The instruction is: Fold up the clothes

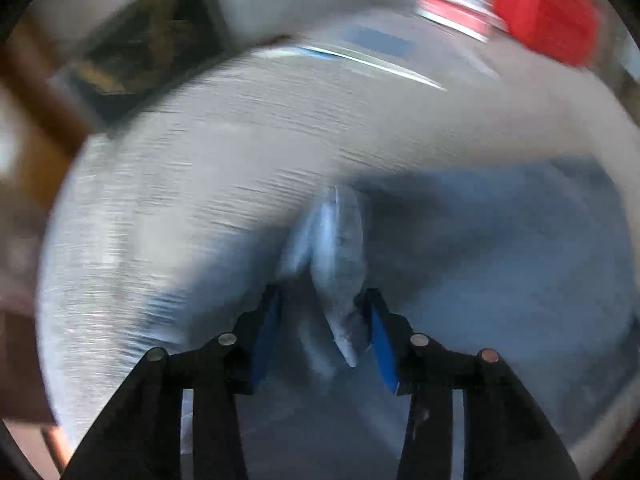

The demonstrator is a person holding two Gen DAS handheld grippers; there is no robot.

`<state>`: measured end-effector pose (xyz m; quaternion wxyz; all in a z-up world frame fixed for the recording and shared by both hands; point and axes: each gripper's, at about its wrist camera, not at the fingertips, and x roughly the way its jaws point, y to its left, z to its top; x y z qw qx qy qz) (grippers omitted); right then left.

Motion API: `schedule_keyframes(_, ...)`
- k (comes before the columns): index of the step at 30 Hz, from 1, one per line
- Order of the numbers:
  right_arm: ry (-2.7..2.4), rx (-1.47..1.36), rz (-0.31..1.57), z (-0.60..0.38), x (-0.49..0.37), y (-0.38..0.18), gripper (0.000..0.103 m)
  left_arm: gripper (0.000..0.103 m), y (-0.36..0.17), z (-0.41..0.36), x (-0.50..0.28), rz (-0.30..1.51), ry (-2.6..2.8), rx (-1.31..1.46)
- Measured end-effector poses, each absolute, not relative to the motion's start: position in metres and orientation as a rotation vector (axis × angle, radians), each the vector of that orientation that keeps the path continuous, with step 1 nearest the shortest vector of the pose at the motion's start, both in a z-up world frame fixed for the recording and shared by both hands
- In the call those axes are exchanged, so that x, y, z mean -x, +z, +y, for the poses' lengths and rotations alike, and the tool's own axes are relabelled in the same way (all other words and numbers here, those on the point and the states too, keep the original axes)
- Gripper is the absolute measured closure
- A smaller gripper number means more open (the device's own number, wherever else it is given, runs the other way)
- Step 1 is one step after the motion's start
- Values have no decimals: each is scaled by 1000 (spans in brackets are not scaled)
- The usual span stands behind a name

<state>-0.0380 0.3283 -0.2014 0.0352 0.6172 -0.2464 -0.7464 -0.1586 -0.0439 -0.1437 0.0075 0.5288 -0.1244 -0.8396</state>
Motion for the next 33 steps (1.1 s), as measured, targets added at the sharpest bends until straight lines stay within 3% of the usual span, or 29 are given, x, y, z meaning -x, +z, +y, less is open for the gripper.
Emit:
schedule_keyframes(2, -2299, -1885, -776, 329, 37, -201, 65, 59, -134, -76, 165, -352, -2570, -1590)
schedule_keyframes(4, -2301, -1873, -806, 331, 34, -199, 65, 48, -124, -106, 165, -244, -2552, -1573)
schedule_keyframes(7, -2328, -1850, -833, 332, 30, -194, 65, 43, -108, -135, 152, -148, -2541, -1522)
schedule_keyframes(9, -2352, -1820, -844, 332, 26, -185, 65, 27, -101, -152, 139, -25, -2563, -1529)
schedule_keyframes(10, -2360, -1817, -834, 331, 24, -184, 65, 25, -98, -157, 132, 36, -2576, -1542)
schedule_keyframes(14, -2393, -1808, -794, 328, 17, -176, 65, 25, -105, -151, 106, 175, -2615, -1650)
schedule_keyframes(21, -2413, -1893, -706, 322, 2, -186, 61, 25, -161, -135, 72, 154, -2515, -1806)
schedule_keyframes(24, -2421, -1907, -692, 319, -4, -190, 60, 25, -184, -142, 68, 251, -2466, -1847)
schedule_keyframes(33, -2458, -1898, -752, 325, -10, -191, 60, 24, -165, -137, 60, 219, -2535, -1770)
